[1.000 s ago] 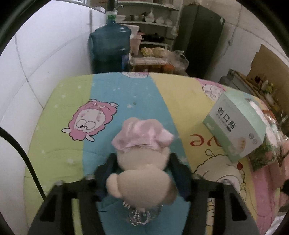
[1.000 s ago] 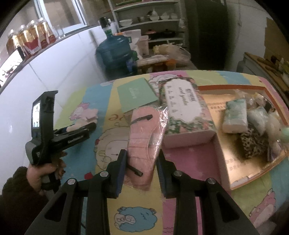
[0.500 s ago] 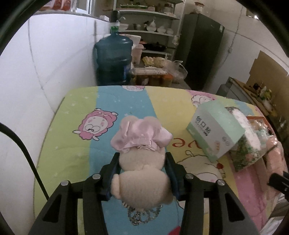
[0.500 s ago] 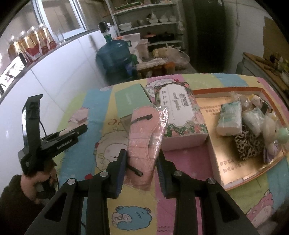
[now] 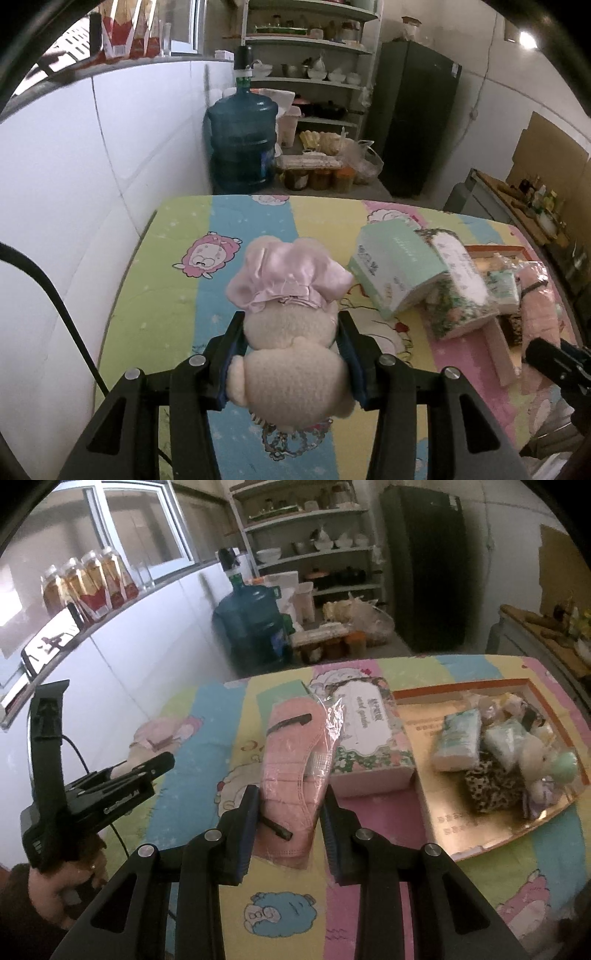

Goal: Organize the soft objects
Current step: 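Carry the plush toy and pink slipper over the wooden box with both grippers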

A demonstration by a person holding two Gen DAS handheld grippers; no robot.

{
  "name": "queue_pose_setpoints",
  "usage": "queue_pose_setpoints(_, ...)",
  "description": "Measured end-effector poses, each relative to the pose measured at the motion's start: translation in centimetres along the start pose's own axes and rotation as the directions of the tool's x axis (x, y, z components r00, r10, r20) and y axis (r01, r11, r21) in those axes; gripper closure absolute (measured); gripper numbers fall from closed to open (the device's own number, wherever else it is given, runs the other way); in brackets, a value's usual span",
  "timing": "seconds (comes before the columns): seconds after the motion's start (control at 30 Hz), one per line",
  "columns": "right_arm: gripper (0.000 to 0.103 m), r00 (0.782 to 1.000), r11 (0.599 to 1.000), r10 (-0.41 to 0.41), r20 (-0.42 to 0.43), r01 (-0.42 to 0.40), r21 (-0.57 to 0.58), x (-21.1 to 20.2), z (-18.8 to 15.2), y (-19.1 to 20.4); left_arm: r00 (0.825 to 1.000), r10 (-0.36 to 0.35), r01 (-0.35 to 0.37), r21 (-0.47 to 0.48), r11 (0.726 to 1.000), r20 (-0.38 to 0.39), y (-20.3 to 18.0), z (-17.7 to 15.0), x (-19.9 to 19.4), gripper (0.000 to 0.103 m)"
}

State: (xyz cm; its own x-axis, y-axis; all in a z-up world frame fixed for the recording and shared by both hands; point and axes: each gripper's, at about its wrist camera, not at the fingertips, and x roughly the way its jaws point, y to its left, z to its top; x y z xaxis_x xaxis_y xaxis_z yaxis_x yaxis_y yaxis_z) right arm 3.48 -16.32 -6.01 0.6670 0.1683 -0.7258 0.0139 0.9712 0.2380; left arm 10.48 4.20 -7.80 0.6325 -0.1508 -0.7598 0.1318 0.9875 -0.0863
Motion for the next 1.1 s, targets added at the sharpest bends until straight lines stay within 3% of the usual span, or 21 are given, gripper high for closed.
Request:
queue_pose_setpoints(0.47, 0.070, 0.997, 0.999, -0.036, 0.064, 0.037, -0.024, -4.0, -0.4, -3.2, 0.997, -0.076, 0.075, 0.034, 0.997, 0.024, -6.4, -1.1, -3.6, 0.055)
queue_pose_setpoints(1.1, 0.070, 0.983, 0.990, -0.138, 0.117, 0.133, 0.052, -8.7, 0.3, -11.1, 0.979, -0.204, 0.202, 0.098, 0.974, 0.013, -15.2, -0.6, -3.0, 0.055)
